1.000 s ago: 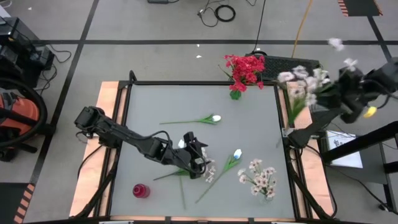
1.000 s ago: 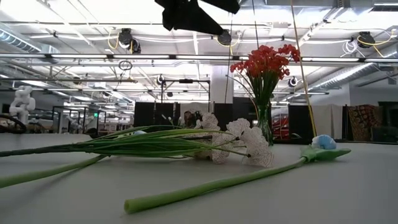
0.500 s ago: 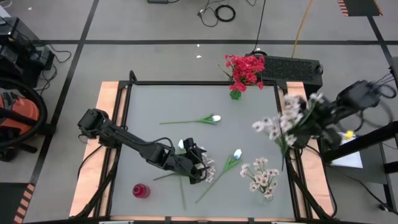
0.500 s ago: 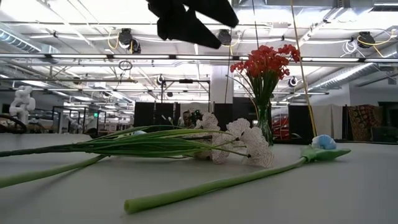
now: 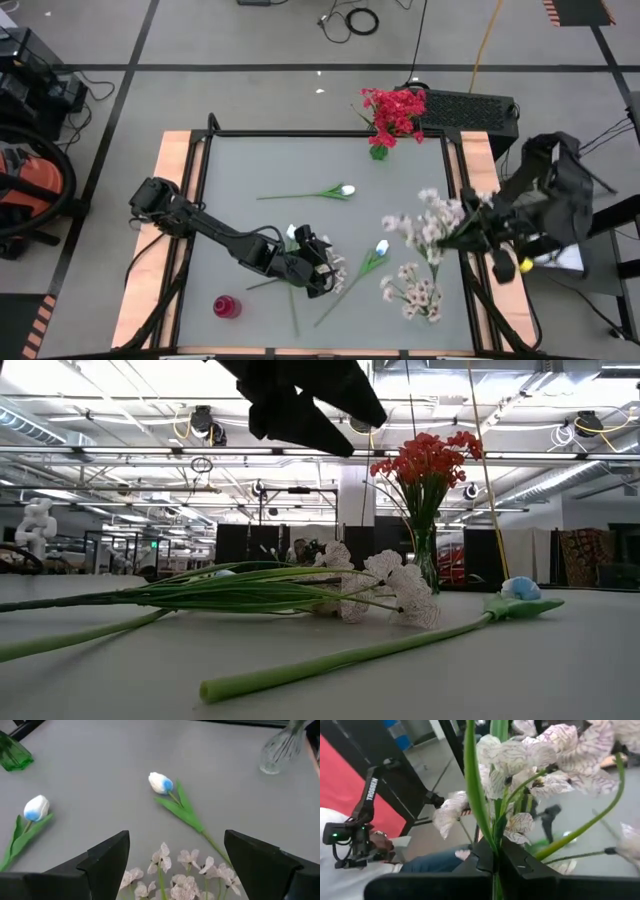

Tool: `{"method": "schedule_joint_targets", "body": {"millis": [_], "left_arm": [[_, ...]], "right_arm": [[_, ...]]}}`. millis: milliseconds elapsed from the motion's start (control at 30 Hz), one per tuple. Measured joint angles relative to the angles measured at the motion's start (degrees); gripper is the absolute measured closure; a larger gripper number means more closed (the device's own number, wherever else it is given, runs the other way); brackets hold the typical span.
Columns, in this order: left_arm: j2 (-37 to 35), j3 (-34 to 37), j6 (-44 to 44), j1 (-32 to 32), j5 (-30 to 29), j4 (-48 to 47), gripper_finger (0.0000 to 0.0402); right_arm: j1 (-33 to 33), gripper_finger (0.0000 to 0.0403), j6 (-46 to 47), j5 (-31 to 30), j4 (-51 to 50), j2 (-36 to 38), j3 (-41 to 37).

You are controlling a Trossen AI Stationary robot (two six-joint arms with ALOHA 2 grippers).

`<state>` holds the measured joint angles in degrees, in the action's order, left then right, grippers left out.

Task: Sort flowers into vase by color
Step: Put the right white flowers into the transparent vase

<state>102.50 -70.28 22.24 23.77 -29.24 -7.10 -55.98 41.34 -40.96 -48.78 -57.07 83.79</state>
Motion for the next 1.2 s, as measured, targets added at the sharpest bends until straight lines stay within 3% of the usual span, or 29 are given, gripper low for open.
{"method": "schedule_joint_targets", "body": {"millis": [233, 400, 733, 1200], "left_arm": [[0.0, 0.0, 1.46, 0.0, -0.39, 2.48, 0.0073], [0.0, 0.0, 4.4, 0.0, -1.31, 3.18, 0.0073], [0.0, 0.0, 7.43, 1.28, -6.8, 6.13, 0.0073], [-0.02, 0.0, 7.43, 1.22, -10.58, 7.18, 0.0073]], "right_arm": [[-13.07, 0.0401, 20.38, -14.1, -10.01, -2.81, 0.0], [-19.11, 0.0401, 29.18, -18.64, -14.62, -4.62, 0.0], [-26.0, 0.0401, 33.02, -26.87, -20.45, -13.76, 0.0], [-28.84, 0.0401, 34.71, -31.88, -25.74, -22.12, 0.09]]}}
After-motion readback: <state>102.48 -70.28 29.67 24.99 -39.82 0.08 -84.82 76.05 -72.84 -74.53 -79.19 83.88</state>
